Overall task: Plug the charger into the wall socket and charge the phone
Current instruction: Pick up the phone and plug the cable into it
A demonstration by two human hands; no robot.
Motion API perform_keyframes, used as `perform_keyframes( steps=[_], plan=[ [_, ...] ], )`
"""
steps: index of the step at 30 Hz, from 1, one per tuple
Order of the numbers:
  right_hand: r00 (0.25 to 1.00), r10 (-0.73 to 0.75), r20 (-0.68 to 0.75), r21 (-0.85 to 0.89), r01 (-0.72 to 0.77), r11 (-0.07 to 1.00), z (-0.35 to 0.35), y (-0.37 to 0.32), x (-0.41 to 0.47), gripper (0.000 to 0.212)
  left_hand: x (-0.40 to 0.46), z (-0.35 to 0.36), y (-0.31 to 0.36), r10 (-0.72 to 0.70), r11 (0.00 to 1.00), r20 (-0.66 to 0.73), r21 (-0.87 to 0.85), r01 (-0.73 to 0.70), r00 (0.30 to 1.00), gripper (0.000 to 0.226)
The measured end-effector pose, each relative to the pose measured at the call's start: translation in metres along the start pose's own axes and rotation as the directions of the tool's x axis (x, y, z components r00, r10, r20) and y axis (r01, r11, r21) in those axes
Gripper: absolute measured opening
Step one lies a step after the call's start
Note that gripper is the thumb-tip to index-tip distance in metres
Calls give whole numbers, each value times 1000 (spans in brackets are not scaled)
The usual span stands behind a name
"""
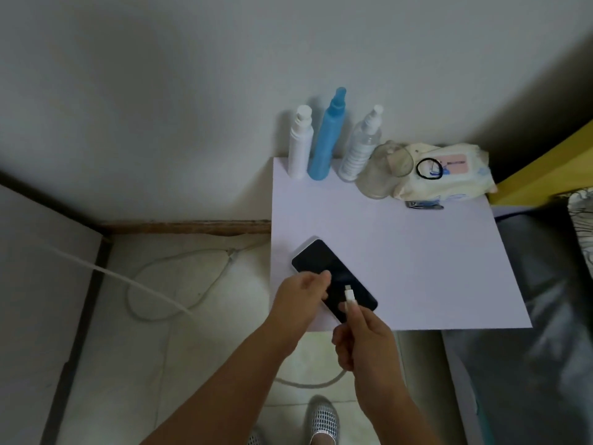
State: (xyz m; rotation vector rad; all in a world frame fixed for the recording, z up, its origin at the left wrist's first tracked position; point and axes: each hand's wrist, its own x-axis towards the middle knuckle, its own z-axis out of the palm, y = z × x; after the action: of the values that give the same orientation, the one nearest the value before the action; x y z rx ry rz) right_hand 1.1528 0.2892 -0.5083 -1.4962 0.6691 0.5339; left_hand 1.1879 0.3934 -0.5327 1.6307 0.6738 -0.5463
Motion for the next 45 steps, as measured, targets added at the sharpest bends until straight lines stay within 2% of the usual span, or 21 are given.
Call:
perform_keyframes(
  steps=[2,3,5,7,9,15,18,24,26,28,30,33,37,41,45],
  plan=[
    [1000,20,-9,18,-20,1000,-11,0,9,24,19,5,-4,83,985,-212,166,-48,974,17],
    [1000,24,-9,20,-23,1000,-14,0,13,23,28,6,-7,132,964,-320,261,-47,938,23],
    [1000,29,-3,21,-29,999,-20,2,20,23,43,8,-12,199,906,-449,423,11,871,52],
    [999,40,5,22,-40,999,-24,4,26,23,55,12,-15,206,805,-449,583,111,870,77],
    [999,54,10,21,-54,998,-25,5,30,23,63,18,-18,195,715,-421,679,166,886,87],
    [997,68,31,19,-68,997,-29,4,38,21,71,15,-21,196,716,-402,682,149,894,69],
    [997,64,46,17,-65,998,-29,3,39,21,71,4,-21,93,787,-421,587,192,902,64],
    [996,63,66,12,-64,998,-26,2,38,22,68,-23,-22,-164,926,-395,254,279,904,58],
    [996,64,67,0,-65,998,-25,3,38,23,63,-31,-24,-185,973,-353,63,221,917,43],
    [996,66,65,-17,-65,998,-24,3,38,24,54,-38,-23,-125,989,-326,-115,92,937,25],
    [996,68,62,-33,-66,997,-22,4,38,25,47,-45,-21,-56,973,-362,-227,-29,930,16],
    [995,70,67,-54,-67,996,-19,2,37,26,40,-50,-13,-37,889,-407,-430,-156,913,23],
    [994,35,100,-97,-26,995,-14,-5,33,26,37,-59,-2,-48,798,-480,-546,-255,876,15],
    [989,-43,142,-131,62,989,-7,-15,26,26,36,-72,3,-152,656,-454,-710,-254,878,21],
    [974,-87,211,-137,118,984,2,-26,17,28,37,-78,7,-221,603,-415,-769,-211,883,14]
  ],
)
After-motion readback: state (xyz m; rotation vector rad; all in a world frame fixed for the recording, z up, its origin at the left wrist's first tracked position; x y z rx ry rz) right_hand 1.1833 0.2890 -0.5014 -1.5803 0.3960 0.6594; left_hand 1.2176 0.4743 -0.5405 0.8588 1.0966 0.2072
